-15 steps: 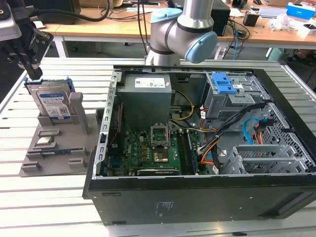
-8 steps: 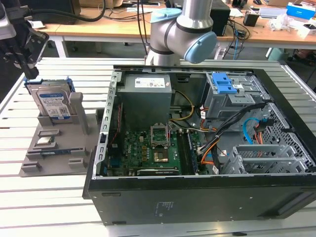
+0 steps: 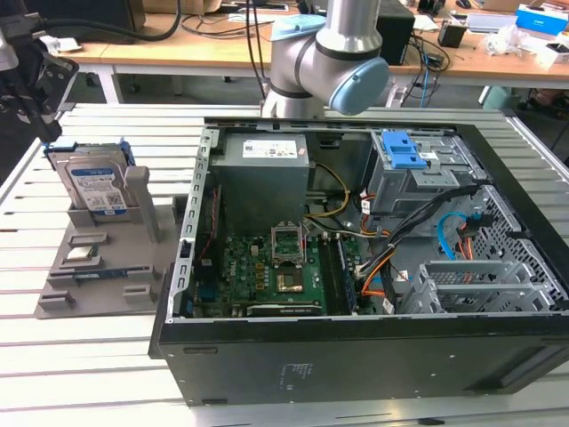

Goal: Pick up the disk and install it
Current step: 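Reach for the disk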

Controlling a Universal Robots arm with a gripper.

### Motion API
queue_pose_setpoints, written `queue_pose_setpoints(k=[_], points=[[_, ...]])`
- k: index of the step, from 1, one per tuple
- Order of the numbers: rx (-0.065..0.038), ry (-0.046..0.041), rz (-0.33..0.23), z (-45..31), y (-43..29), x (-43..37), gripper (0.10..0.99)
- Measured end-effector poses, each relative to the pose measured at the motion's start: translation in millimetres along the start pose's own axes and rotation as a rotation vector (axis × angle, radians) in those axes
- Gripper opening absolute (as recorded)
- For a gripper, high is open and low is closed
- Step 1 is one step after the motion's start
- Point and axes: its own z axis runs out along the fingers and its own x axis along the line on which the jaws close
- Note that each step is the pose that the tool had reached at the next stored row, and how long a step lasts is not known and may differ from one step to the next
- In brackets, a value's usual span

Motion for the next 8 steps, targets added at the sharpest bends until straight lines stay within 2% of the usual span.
queue_pose_setpoints(k=[3, 8], points=[[0.0, 0.0001, 0.0, 2.0, 3.0, 7.2, 0.106], [0.0, 0.0002, 0.0, 3.6, 5.9, 12.4, 0.106]])
